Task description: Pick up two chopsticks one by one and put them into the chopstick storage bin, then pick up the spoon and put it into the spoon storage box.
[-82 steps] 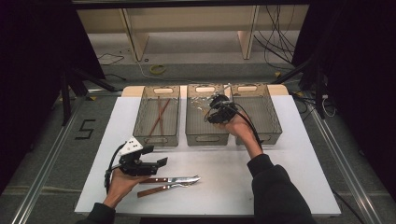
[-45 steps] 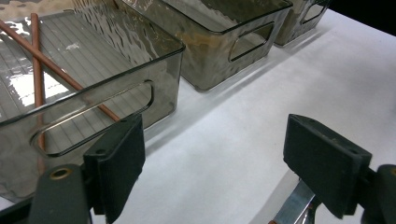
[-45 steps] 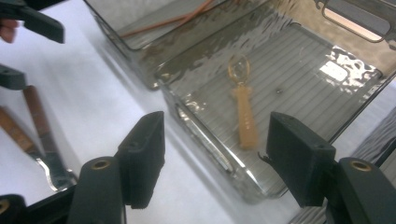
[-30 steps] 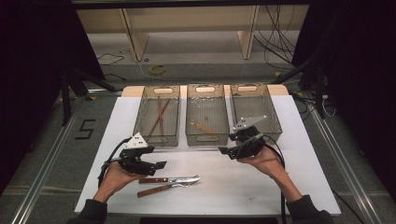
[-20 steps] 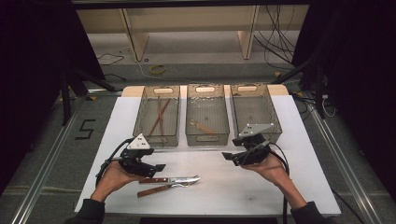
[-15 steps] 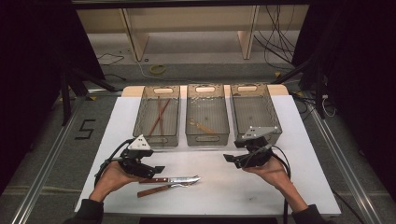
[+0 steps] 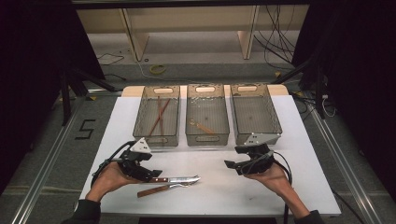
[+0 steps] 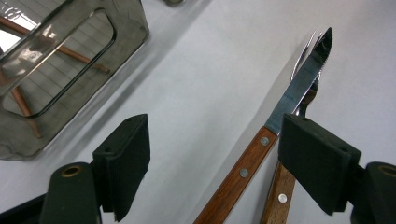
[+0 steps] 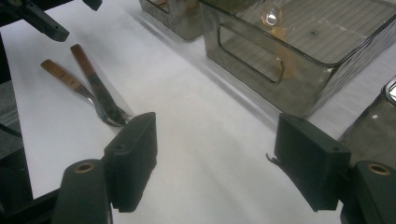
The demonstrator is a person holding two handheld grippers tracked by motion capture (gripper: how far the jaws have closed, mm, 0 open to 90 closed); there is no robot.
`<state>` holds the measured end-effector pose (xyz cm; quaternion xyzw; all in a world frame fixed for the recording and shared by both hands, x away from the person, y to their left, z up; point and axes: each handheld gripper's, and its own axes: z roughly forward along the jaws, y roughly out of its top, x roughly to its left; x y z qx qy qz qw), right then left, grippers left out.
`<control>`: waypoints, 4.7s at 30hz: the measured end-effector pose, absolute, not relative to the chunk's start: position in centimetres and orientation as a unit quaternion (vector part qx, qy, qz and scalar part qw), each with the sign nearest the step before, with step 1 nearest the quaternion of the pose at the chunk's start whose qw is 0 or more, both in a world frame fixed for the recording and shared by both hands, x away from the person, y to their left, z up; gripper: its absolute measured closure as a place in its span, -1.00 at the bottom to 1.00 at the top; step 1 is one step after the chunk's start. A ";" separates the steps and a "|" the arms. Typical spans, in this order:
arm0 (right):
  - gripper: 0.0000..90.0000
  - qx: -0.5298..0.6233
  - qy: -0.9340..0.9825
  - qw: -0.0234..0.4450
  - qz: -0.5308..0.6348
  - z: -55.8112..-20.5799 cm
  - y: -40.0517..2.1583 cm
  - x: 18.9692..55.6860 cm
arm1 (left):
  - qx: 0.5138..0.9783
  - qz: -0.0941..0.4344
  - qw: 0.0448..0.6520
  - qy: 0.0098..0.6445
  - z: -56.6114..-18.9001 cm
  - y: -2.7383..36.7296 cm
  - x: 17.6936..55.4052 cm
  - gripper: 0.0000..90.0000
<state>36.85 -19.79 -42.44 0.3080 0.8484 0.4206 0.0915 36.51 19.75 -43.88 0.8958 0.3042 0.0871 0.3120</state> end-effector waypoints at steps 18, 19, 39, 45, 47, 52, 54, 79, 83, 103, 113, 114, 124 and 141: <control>-0.35 0.325 0.840 0.081 0.427 -43.3 -20.9 35.6 | 0.913 0.072 0.260 0.306 -45.5 19.7 37.1 -0.41; -0.35 0.324 0.840 0.081 0.427 -43.3 -21.0 35.6 | 0.913 0.072 0.259 0.307 -45.5 19.6 37.1 -0.41; -0.35 0.326 0.844 0.078 0.418 -43.7 -21.3 35.1 | 0.943 0.055 0.206 0.256 -45.9 18.4 37.0 -0.06; -0.35 0.325 0.844 0.078 0.419 -43.6 -21.3 34.9 | 0.950 0.047 0.194 0.242 -46.2 17.9 36.9 0.07; -0.35 0.325 0.844 0.078 0.419 -43.6 -21.3 34.9 | 0.952 0.044 0.193 0.236 -46.2 17.8 36.8 0.11; -0.34 0.324 0.845 0.079 0.417 -43.7 -21.3 35.0 | 0.959 0.038 0.179 0.215 -46.6 17.6 36.7 0.18; -0.34 0.325 0.846 0.079 0.416 -43.7 -21.3 35.0 | 0.962 0.037 0.173 0.207 -46.9 17.4 36.7 0.23; -0.32 0.321 0.848 0.076 0.414 -43.7 -21.3 35.0 | 0.971 0.040 0.182 0.152 -47.1 17.4 36.2 0.67; -0.32 0.321 0.848 0.076 0.414 -43.7 -21.3 35.0 | 0.968 0.058 0.184 0.159 -46.7 17.3 36.2 0.68; -0.32 0.256 0.857 0.088 0.438 -41.4 -18.9 34.2 | 0.960 0.069 0.242 0.125 -44.6 12.4 35.2 0.68; -0.27 0.178 0.899 0.076 0.393 -42.2 -14.9 34.1 | 0.962 0.068 0.253 0.078 -43.6 9.2 34.3 0.68; -0.26 0.170 0.903 0.075 0.387 -42.3 -14.5 34.1 | 0.963 0.068 0.252 0.072 -43.5 9.0 34.2 0.68; -0.11 0.118 0.929 0.062 0.345 -43.2 -12.7 33.6 | 0.965 0.069 0.249 0.038 -43.1 7.5 33.2 0.68; 0.32 0.077 0.947 0.033 0.309 -44.3 -11.2 33.2 | 0.966 0.058 0.251 0.014 -43.1 6.8 32.4 0.68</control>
